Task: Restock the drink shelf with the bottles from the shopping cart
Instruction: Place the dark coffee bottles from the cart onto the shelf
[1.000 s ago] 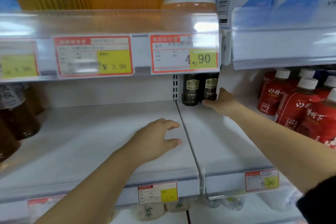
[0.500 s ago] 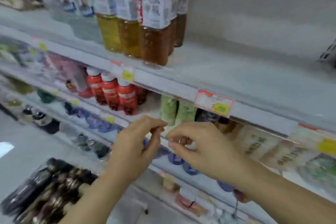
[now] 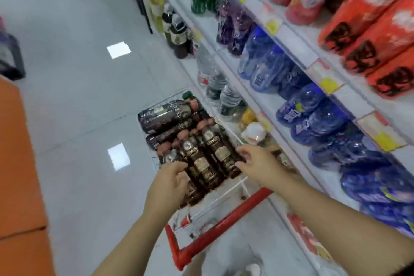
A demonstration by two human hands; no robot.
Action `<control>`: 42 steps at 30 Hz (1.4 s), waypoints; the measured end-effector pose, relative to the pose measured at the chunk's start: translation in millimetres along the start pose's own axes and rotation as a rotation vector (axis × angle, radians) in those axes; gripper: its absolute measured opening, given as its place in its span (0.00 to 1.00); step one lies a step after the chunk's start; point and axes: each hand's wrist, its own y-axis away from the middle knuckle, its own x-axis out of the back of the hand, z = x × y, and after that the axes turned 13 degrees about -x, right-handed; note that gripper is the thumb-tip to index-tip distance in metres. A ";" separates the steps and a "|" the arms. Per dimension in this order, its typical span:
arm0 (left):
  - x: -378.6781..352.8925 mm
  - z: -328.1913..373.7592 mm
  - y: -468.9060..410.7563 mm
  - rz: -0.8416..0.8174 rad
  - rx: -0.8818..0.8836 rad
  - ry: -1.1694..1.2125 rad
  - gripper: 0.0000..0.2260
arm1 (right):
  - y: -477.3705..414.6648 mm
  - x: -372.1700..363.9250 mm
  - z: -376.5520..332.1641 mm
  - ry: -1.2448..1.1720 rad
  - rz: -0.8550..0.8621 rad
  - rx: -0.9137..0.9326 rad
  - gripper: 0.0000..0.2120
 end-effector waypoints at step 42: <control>85.2 156.7 -56.4 0.169 -0.396 0.324 0.23 | 111.6 115.8 -43.1 -0.653 0.356 -0.039 0.29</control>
